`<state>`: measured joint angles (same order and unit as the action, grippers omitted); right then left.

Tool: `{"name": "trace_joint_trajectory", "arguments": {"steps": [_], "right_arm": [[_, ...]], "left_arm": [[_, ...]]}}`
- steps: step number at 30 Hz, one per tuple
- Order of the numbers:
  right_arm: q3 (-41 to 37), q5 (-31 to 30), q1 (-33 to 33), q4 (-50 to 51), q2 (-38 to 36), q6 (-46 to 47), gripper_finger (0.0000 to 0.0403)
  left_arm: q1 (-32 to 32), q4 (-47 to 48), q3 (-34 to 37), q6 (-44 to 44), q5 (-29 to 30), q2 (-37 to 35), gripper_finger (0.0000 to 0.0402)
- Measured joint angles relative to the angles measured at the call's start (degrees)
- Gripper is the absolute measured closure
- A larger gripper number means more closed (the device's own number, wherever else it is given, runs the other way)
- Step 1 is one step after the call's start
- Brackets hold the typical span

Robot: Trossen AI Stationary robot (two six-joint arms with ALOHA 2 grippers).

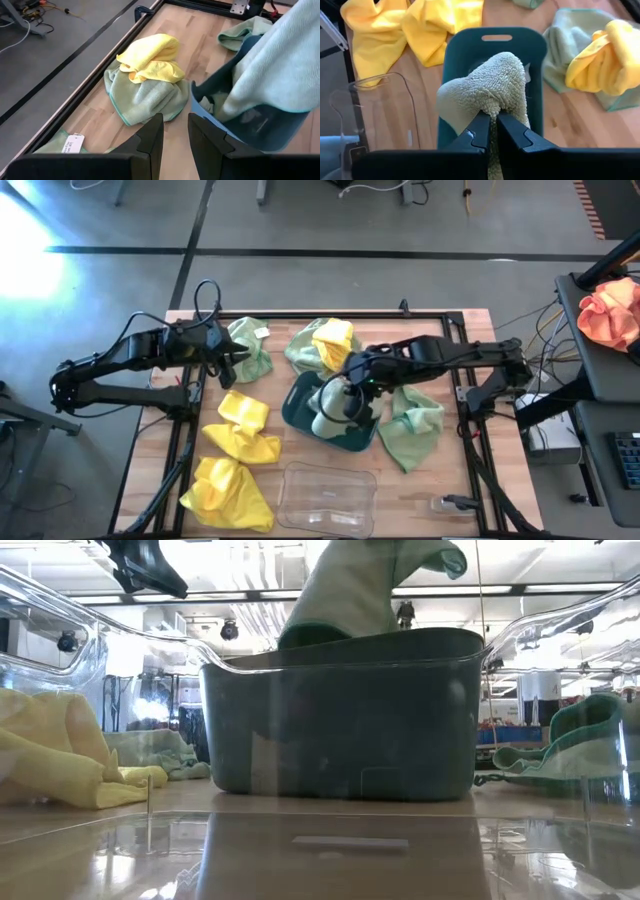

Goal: Sort microfiber towel by color & place in baskets
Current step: Put the top right green microfiber cloth into the blue bin, then put the bottom microfiber cloth into the blue bin

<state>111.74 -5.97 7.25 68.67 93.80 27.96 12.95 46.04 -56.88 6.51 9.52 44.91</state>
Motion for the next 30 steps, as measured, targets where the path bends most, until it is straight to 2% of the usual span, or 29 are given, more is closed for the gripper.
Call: {"name": "trace_joint_trajectory", "arguments": {"steps": [12, 19, 24, 30], "right_arm": [[0.3, 0.0, 0.0, -1.7, 1.9, 2.1, 0.0388], [0.3, 0.0, 0.0, -1.7, 1.9, 2.1, 0.0335], [0.3, -0.1, 0.0, -1.7, 1.9, 2.1, 0.0295], [0.3, -0.1, -0.4, -0.9, 1.9, 1.7, 0.0276]], "left_arm": [[0.0, 0.5, 0.0, -1.5, -1.7, 0.0, 0.0327], [0.0, 0.5, 0.0, -3.9, -4.6, 0.0, 0.0327], [0.0, 0.5, 0.0, -4.8, -4.6, 0.0, 0.0327], [0.0, 1.3, 0.0, -4.8, -4.6, 0.0, 0.0327]]}}
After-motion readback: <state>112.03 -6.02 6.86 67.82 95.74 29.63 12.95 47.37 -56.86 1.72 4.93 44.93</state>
